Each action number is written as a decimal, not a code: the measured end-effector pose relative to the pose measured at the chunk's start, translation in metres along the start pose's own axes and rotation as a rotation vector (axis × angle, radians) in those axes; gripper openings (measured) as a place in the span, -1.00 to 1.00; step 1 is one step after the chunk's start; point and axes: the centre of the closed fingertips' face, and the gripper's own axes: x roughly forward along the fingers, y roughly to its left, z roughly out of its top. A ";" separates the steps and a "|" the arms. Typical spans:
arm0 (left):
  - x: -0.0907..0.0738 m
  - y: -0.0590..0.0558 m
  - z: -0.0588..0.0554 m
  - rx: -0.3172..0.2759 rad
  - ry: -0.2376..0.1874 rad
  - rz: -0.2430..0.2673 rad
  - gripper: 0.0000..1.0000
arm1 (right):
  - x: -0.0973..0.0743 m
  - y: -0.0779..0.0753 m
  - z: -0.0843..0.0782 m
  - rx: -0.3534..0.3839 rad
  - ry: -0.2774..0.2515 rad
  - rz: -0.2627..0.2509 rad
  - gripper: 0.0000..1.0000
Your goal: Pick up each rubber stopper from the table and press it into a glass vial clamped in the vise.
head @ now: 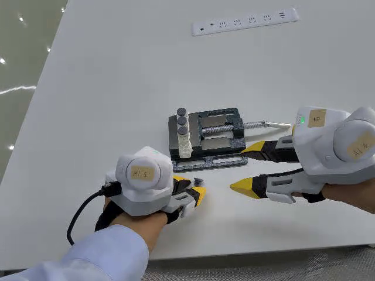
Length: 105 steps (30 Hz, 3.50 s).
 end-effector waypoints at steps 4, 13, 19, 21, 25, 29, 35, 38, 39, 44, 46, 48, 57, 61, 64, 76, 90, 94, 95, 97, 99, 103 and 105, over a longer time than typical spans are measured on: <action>0.001 0.000 0.001 -0.020 0.001 0.001 -0.74 | 0.000 0.000 -0.001 -0.002 0.002 0.000 -0.32; 0.003 0.000 0.003 -0.023 0.002 -0.007 -0.87 | 0.000 0.000 -0.003 -0.006 0.013 0.001 -0.34; 0.002 0.001 0.003 0.024 0.007 -0.015 -0.96 | 0.000 0.000 -0.004 -0.008 0.017 0.005 -0.35; 0.002 0.000 0.002 0.036 0.003 -0.019 -0.96 | 0.000 0.001 -0.003 -0.008 0.018 0.007 -0.36; 0.001 0.002 0.001 0.048 -0.023 -0.039 -0.96 | 0.001 0.002 -0.003 -0.013 0.026 0.012 -0.37; -0.002 0.001 0.001 0.053 -0.054 -0.060 -0.97 | 0.001 0.002 -0.002 -0.022 0.034 0.021 -0.37; -0.012 0.001 0.012 0.073 -0.152 -0.098 -0.97 | 0.003 0.004 0.004 -0.047 0.053 0.041 -0.39; -0.017 0.003 0.020 0.097 -0.204 -0.103 -0.97 | 0.003 0.004 0.008 -0.063 0.063 0.053 -0.40; -0.020 0.003 0.022 0.106 -0.215 -0.106 -0.98 | 0.003 0.005 0.010 -0.065 0.072 0.063 -0.42; -0.034 -0.013 0.043 0.129 -0.343 -0.215 -0.98 | 0.000 0.007 0.021 -0.112 0.101 0.087 -0.51; -0.039 -0.016 0.048 0.135 -0.374 -0.236 -0.98 | -0.002 0.009 0.025 -0.132 0.112 0.101 -0.52; -0.045 -0.022 0.053 0.152 -0.408 -0.280 -0.98 | -0.004 0.009 0.031 -0.164 0.128 0.111 -0.54; -0.065 -0.030 0.059 0.213 -0.475 -0.341 -0.98 | -0.014 0.017 0.059 -0.293 0.193 0.177 -0.67; -0.073 -0.029 0.062 0.234 -0.504 -0.354 -0.98 | -0.013 0.022 0.065 -0.343 0.228 0.212 -0.67; -0.081 -0.027 0.066 0.248 -0.533 -0.362 -0.98 | -0.008 0.024 0.068 -0.384 0.257 0.230 -0.68; -0.102 -0.032 0.075 0.264 -0.625 -0.453 -0.99 | 0.005 0.034 0.085 -0.524 0.319 0.329 -0.69; -0.106 -0.043 0.074 0.269 -0.638 -0.537 -0.98 | 0.005 0.046 0.083 -0.635 0.393 0.468 -0.75; -0.107 -0.043 0.074 0.256 -0.639 -0.543 -0.98 | 0.006 0.046 0.081 -0.653 0.403 0.493 -0.75; -0.107 -0.043 0.074 0.252 -0.640 -0.544 -0.98 | 0.006 0.047 0.081 -0.652 0.404 0.498 -0.76; -0.107 -0.043 0.074 0.249 -0.643 -0.546 -0.98 | 0.006 0.047 0.082 -0.655 0.403 0.500 -0.77; -0.107 -0.043 0.074 0.250 -0.640 -0.551 -0.98 | 0.006 0.049 0.081 -0.654 0.406 0.511 -0.78; -0.107 -0.044 0.074 0.252 -0.641 -0.555 -0.99 | 0.006 0.049 0.081 -0.656 0.410 0.517 -0.79; -0.108 -0.045 0.075 0.256 -0.643 -0.561 -0.99 | 0.007 0.049 0.081 -0.657 0.411 0.521 -0.79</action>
